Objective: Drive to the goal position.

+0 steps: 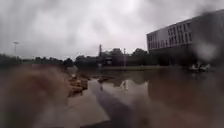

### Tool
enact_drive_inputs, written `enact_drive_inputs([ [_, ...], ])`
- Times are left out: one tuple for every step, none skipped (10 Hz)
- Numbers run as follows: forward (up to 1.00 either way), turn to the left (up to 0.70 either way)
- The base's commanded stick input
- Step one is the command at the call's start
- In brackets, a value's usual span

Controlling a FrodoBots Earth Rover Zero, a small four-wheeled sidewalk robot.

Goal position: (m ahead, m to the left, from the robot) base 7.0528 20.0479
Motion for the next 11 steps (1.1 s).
enact_drive_inputs([
  [0.7, 0.0],
  [0.7, 0.0],
  [0.7, 0.0],
  [0.7, 0.0],
  [0.7, 0.0],
  [0.7, 0.0],
  [0.7, 0.0],
  [0.7, 0.0],
  [0.7, 0.0],
  [0.7, 0.0],
  [0.7, 0.0],
])
